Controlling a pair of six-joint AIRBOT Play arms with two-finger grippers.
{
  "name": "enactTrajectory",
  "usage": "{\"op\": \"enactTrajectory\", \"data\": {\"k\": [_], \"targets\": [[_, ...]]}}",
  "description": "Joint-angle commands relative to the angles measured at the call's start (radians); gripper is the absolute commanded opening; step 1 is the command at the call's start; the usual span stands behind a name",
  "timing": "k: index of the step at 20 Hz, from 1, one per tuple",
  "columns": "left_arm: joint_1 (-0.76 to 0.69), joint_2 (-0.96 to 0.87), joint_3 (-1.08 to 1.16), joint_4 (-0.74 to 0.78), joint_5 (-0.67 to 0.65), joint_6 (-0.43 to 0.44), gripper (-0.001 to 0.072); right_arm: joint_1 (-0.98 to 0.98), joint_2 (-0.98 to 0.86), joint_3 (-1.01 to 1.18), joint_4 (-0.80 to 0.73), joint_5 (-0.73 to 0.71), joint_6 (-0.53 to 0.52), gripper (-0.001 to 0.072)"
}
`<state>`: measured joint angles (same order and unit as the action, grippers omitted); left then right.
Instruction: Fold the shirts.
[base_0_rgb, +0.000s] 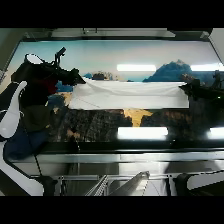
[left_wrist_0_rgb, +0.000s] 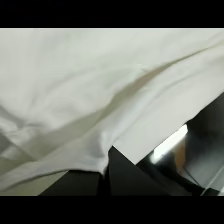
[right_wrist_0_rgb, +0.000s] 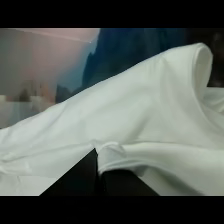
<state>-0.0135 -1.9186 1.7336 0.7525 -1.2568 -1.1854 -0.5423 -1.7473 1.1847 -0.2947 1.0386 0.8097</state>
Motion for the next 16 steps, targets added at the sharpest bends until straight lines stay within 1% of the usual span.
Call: {"op": "enactTrajectory", "data": {"k": [1, 3, 4, 5, 6, 7, 8, 11, 12, 14, 16], "targets": [[-0.009, -0.06, 0.086, 0.066, 0.027, -0.009, 0.0009, 0.006, -0.008, 0.008, 0.0, -0.066, -0.003, 0.0015], [-0.009, -0.091, 0.123, 0.066, 0.008, -0.011, 0.0011, 0.008, -0.014, 0.008, 0.0, -0.07, -0.003, 0.0017], [-0.009, -0.105, 0.136, 0.066, -0.008, -0.011, 0.0022, 0.008, -0.017, 0.008, 0.001, -0.07, -0.003, 0.0111], [-0.009, -0.11, 0.139, 0.066, -0.011, -0.011, 0.0022, 0.008, -0.017, 0.008, 0.005, -0.071, -0.003, 0.0306], [-0.009, -0.11, 0.138, 0.066, -0.007, -0.011, 0.0112, 0.008, -0.017, 0.008, 0.02, -0.071, -0.003, 0.0384], [-0.009, -0.109, 0.139, 0.059, 0.007, -0.011, 0.0271, 0.008, -0.017, 0.008, 0.057, -0.081, -0.003, 0.0382], [-0.009, -0.109, 0.139, 0.056, 0.023, -0.011, 0.0276, 0.008, -0.017, 0.008, 0.114, -0.106, -0.005, 0.0381], [-0.009, -0.109, 0.139, 0.056, 0.057, -0.011, 0.0281, 0.008, -0.028, 0.012, 0.292, -0.127, -0.113, 0.0381], [-0.009, -0.109, 0.139, 0.056, 0.061, -0.012, 0.0289, 0.008, -0.031, 0.015, 0.299, -0.138, -0.122, 0.0381], [-0.008, -0.103, 0.139, 0.057, 0.055, -0.012, 0.0289, 0.005, -0.031, 0.024, 0.265, -0.152, -0.137, 0.0382], [0.004, -0.076, 0.139, 0.058, 0.056, -0.012, 0.0289, -0.007, -0.031, 0.052, 0.182, -0.145, -0.14, 0.0382]]}}
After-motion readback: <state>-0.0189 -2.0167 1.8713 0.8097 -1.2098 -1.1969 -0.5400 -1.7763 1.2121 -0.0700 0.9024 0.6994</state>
